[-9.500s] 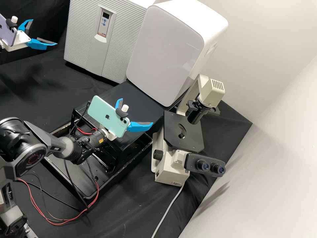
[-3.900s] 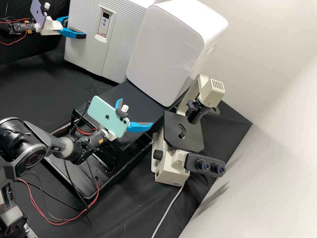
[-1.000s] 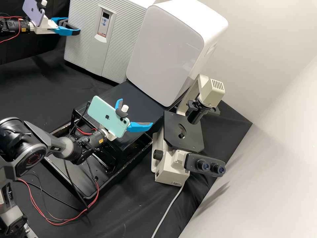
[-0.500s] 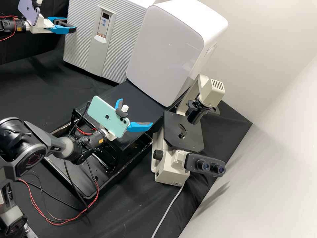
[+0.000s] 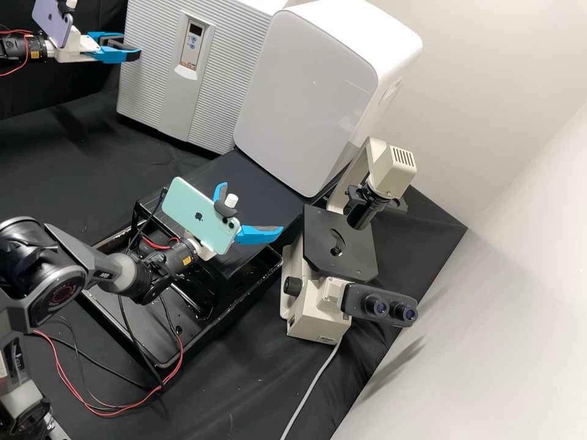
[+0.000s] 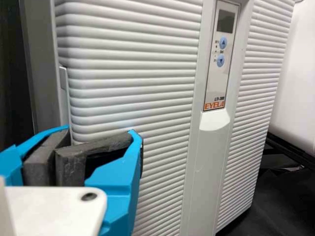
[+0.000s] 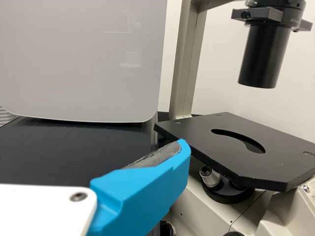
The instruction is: Open the incubator door
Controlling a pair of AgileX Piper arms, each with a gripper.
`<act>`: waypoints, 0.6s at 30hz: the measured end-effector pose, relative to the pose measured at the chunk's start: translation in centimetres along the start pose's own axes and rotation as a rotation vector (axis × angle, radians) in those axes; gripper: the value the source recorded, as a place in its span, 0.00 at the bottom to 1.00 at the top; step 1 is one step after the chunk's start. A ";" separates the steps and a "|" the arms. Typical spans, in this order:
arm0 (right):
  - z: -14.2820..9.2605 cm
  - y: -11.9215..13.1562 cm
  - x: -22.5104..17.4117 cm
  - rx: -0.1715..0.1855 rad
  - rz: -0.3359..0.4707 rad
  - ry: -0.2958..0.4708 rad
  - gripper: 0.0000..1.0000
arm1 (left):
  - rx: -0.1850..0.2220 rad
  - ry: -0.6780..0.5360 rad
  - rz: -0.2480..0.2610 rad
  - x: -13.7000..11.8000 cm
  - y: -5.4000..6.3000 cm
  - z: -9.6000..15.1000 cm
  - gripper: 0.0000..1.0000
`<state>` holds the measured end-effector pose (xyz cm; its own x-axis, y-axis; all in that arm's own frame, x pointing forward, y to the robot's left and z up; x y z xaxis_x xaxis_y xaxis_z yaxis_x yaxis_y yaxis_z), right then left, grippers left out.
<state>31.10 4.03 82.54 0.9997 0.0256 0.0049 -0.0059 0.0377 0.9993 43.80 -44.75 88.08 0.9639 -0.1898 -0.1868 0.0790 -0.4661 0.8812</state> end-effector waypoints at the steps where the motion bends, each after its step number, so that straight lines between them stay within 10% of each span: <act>1: 0.0 0.0 0.0 0.000 0.000 0.000 1.00 | -0.004 -0.004 0.001 -0.2 -0.1 0.1 0.00; 18: 0.0 0.0 0.0 0.000 0.000 0.000 1.00 | -0.021 -0.091 -0.002 -4.5 -0.8 2.1 0.00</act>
<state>31.10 4.03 82.54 0.9997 0.0256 0.0049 -0.0059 0.0377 0.9993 38.86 -45.38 87.31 0.9368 -0.2670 -0.2262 0.0869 -0.4485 0.8895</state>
